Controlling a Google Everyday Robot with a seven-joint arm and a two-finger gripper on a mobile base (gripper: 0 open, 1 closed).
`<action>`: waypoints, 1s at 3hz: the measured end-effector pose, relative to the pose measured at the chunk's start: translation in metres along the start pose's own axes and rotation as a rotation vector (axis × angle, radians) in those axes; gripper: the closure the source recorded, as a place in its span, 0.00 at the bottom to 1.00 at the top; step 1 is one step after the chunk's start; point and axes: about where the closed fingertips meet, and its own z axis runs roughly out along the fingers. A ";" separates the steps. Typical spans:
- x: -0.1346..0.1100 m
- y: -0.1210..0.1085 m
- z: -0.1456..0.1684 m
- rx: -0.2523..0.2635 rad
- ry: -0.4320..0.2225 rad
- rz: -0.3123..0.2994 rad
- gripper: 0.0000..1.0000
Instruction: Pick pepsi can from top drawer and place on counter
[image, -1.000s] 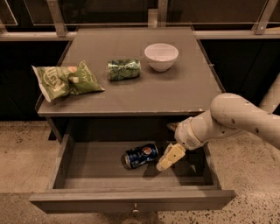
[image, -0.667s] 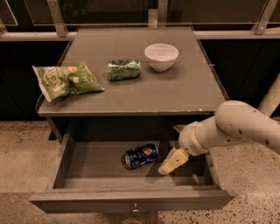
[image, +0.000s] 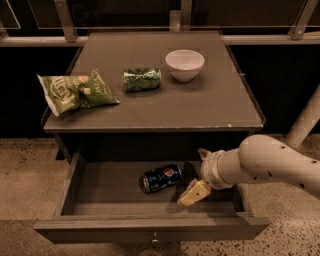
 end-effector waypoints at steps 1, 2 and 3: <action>0.000 0.000 0.000 -0.001 0.000 0.000 0.00; -0.010 0.007 0.014 -0.027 -0.030 -0.011 0.00; -0.016 0.021 0.025 -0.036 -0.046 -0.011 0.00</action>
Offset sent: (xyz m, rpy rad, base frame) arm 0.0046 0.0398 -0.0142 0.0752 -0.0013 0.0629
